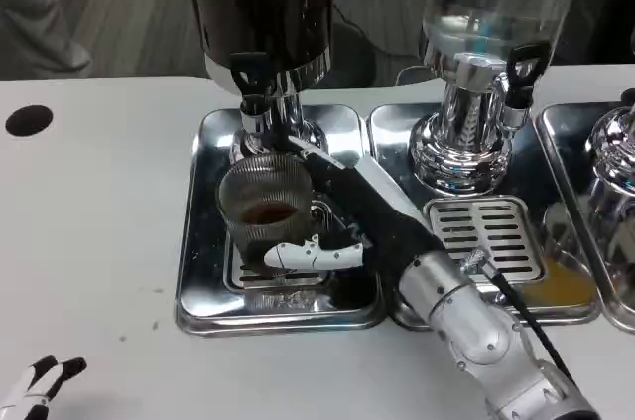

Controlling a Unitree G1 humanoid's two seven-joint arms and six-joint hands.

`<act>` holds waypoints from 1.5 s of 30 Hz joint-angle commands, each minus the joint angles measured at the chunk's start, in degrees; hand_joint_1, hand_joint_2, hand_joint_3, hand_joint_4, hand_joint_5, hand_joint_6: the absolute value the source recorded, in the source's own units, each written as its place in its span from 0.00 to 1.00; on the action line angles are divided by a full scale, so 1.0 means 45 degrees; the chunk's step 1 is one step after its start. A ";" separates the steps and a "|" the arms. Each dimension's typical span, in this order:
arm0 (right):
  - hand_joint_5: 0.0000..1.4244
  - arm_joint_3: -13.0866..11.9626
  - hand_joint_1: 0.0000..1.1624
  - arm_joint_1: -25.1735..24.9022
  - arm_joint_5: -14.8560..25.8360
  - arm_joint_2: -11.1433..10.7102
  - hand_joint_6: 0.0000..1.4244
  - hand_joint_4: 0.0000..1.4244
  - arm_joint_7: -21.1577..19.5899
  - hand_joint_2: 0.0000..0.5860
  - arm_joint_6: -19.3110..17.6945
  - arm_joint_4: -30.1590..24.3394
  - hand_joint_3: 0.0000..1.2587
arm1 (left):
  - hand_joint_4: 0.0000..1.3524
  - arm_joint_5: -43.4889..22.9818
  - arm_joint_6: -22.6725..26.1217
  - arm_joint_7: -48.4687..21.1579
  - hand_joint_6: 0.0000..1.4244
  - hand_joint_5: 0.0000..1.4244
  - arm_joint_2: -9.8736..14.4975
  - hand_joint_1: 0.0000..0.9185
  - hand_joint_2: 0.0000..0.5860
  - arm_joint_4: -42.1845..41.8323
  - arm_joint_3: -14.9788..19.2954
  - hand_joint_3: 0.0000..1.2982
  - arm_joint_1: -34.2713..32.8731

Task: Grasp the cup under the faucet to collect the drink, then remove the cup.

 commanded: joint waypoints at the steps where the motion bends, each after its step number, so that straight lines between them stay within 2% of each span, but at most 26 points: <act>1: 0.16 0.0028 0.69 -0.0175 -0.0069 0.0107 0.09 0.15 -0.0334 0.15 -0.0247 0.0125 0.11 | 0.06 0.0096 0.0123 -0.0150 0.27 0.08 -0.0029 0.00 0.10 -0.0163 -0.0001 0.14 0.0093; 10: 0.18 0.0070 0.69 -0.0053 -0.0193 0.0281 0.11 0.18 -0.0748 0.15 -0.0136 0.0152 0.14 | 0.06 0.0163 0.0175 -0.0141 0.27 0.08 -0.0091 0.00 0.09 -0.0260 -0.0008 0.14 0.0175; 28: 0.29 0.0057 0.73 0.0004 -0.0189 0.0287 0.19 0.33 -0.1386 0.19 -0.0214 0.0426 0.34 | 0.07 0.0119 0.0261 -0.0334 0.27 0.08 -0.0124 0.00 0.09 -0.0344 0.0161 0.14 0.0183; 45: 0.30 -0.0440 0.72 0.0201 0.0222 -0.0194 0.19 0.34 -0.1097 0.20 -0.0528 0.0029 0.36 | 0.07 0.0188 0.0506 -0.0623 0.27 0.08 -0.0180 0.00 0.09 -0.0262 -0.0059 0.14 -0.0272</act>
